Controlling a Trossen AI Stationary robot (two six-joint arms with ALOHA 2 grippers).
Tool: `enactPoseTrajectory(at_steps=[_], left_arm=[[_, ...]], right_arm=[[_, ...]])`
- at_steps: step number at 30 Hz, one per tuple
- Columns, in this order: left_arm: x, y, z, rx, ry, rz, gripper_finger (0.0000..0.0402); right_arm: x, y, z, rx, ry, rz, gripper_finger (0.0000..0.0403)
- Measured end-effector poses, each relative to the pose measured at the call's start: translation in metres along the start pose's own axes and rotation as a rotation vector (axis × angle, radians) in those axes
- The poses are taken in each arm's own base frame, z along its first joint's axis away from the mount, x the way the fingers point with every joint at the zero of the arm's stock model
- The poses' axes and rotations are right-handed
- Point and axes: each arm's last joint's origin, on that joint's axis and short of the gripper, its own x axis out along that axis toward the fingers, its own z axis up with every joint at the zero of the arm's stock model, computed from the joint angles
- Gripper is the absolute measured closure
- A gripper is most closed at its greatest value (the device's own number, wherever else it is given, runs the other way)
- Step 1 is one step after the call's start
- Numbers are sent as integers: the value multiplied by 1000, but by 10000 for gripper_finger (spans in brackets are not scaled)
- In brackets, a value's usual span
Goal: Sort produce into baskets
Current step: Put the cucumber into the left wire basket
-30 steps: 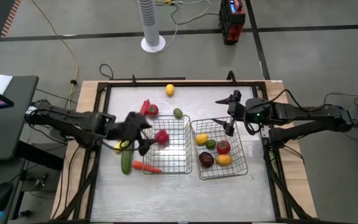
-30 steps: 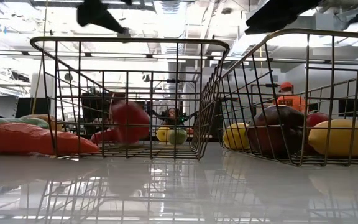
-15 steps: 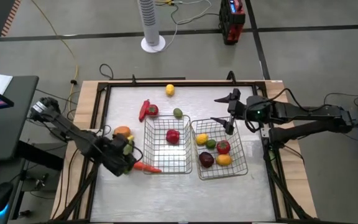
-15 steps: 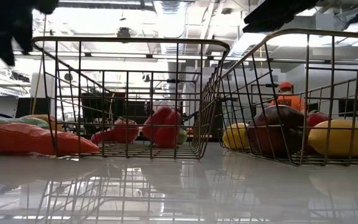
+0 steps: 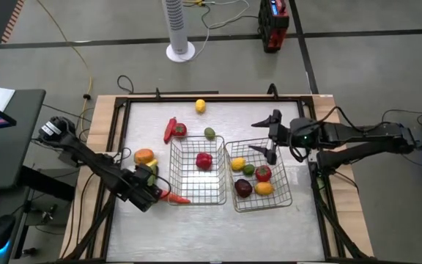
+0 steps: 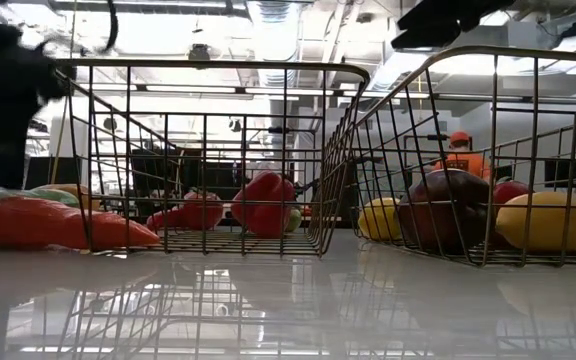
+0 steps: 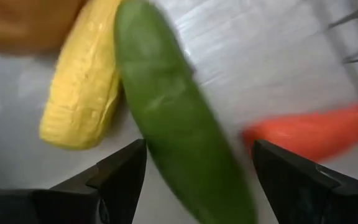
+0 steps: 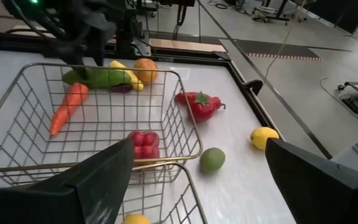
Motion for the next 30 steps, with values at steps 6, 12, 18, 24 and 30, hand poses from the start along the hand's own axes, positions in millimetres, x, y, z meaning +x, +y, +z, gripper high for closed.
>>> enactPoseTrajectory(at_steps=[6,12,18,24,30], left_arm=[[19,6,-2,-24,20,-21,126],[19,6,-2,28,17,-25,170],[6,2,1,88,32,-33,238],[-41,1,18,103,-81,78,233],[-81,-13,40,140,-421,8,219]], right_arm=[[-1,3,0,4,-2,15,14],[-1,3,0,13,-1,13,14],[-1,3,-1,17,9,13,14],[-1,3,-1,20,7,12,14],[-1,3,-1,20,7,12,14]])
